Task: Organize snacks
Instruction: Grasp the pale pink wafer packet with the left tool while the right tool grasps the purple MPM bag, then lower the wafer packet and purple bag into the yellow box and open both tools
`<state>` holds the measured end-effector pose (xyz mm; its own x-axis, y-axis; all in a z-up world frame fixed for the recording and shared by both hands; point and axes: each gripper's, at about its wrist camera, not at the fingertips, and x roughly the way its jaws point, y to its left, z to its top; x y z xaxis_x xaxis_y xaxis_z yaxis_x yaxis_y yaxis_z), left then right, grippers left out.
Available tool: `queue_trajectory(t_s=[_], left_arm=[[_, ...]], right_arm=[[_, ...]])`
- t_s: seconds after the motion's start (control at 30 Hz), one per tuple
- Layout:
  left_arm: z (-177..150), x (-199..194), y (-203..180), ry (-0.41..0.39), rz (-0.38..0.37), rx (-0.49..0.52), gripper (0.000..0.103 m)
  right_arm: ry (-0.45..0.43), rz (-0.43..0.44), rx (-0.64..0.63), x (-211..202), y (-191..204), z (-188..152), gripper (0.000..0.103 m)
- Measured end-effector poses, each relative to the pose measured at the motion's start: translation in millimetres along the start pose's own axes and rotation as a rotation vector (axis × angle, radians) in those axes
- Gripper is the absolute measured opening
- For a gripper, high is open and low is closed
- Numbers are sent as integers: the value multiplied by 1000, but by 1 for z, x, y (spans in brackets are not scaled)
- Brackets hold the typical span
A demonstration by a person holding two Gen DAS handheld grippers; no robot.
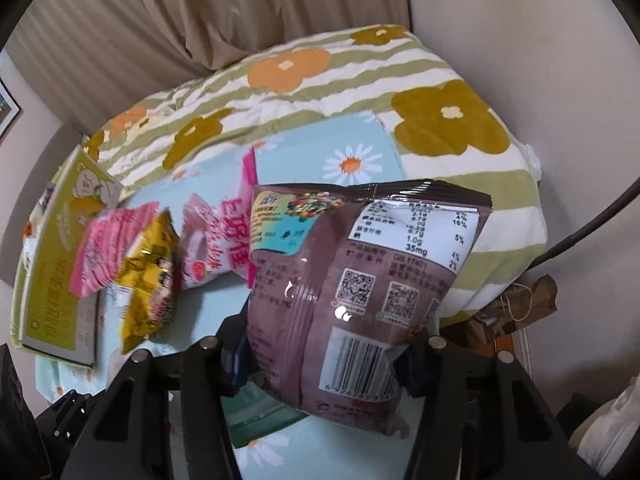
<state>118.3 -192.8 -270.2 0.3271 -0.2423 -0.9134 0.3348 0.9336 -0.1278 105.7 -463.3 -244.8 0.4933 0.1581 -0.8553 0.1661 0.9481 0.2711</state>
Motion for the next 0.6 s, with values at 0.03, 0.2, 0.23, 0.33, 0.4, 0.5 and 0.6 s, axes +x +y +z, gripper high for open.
queue_trajectory(t_s=[0.03, 0.2, 0.23, 0.33, 0.4, 0.5, 0.6], left_arm=[[2, -8, 2, -12, -5, -3, 62], [10, -54, 15, -84, -33, -22, 62], [14, -65, 18, -100, -36, -29, 62], [21, -95, 27, -142, -40, -50, 62], [31, -114, 42, -176, -40, -66, 62], [41, -140, 65, -222, -8, -80, 62], [49, -163, 98, -262, 16, -113, 62]], right_arm=[[-6, 0, 1, -4, 2, 0, 52], [-55, 2, -13, -43, 18, 5, 52], [-65, 4, -22, -49, 23, 6, 52], [-95, 14, -66, -75, 47, 11, 52], [-113, 30, -86, -87, 63, 14, 52], [-139, 66, -119, -105, 94, 19, 52], [-154, 113, -157, -116, 130, 23, 52]])
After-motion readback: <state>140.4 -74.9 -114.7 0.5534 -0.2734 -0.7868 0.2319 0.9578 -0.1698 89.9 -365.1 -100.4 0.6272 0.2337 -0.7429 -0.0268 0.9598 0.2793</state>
